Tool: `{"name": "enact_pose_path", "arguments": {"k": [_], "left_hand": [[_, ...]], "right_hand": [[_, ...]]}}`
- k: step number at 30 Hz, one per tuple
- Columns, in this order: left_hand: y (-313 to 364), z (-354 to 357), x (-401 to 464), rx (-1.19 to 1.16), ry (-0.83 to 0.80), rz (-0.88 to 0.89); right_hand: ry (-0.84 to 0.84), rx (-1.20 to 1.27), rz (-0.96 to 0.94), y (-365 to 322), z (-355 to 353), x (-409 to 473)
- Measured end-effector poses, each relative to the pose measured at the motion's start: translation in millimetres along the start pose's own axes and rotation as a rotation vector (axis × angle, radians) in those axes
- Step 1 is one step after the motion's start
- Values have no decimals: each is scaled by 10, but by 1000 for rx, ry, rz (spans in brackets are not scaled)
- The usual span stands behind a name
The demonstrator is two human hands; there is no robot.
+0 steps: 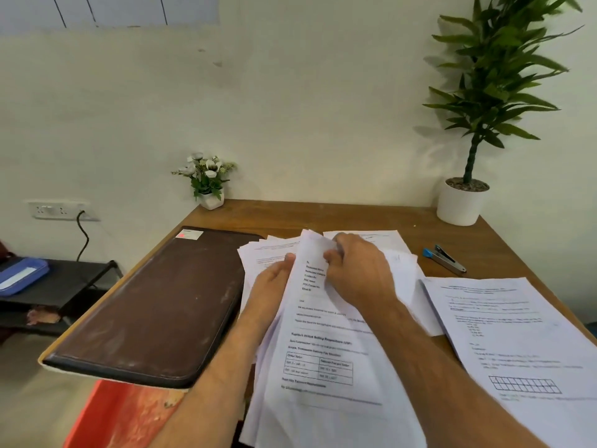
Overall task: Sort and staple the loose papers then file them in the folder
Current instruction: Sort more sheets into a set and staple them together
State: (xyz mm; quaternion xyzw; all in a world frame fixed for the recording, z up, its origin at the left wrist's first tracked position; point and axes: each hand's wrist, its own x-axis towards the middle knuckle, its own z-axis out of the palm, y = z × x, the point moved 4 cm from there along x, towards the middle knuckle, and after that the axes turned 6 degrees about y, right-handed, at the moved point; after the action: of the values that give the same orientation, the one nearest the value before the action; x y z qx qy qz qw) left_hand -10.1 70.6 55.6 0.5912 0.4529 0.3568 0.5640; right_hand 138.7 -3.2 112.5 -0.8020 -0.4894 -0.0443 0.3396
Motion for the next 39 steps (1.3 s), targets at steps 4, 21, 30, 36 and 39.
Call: {"name": "enact_pose_path", "arguments": {"k": [4,21,30,36,39], "left_hand": [[162,129,-121,-533,-417,-149],[106,78,-220,-619,-360,-241],[-517,2,-190,-537,-274,-463],[-335,62,-105,-392,-170,-287],[-184,-91,43,-171,255,-18]], "right_hand": [[115,129,-97,-236,-114,132],[1,51,-83,-295,-101,244],[-238,-132,-254,-117,291,183],[-193,-242,-236,-74,379,197],[-127,-223,-188,-17,473,178]]}}
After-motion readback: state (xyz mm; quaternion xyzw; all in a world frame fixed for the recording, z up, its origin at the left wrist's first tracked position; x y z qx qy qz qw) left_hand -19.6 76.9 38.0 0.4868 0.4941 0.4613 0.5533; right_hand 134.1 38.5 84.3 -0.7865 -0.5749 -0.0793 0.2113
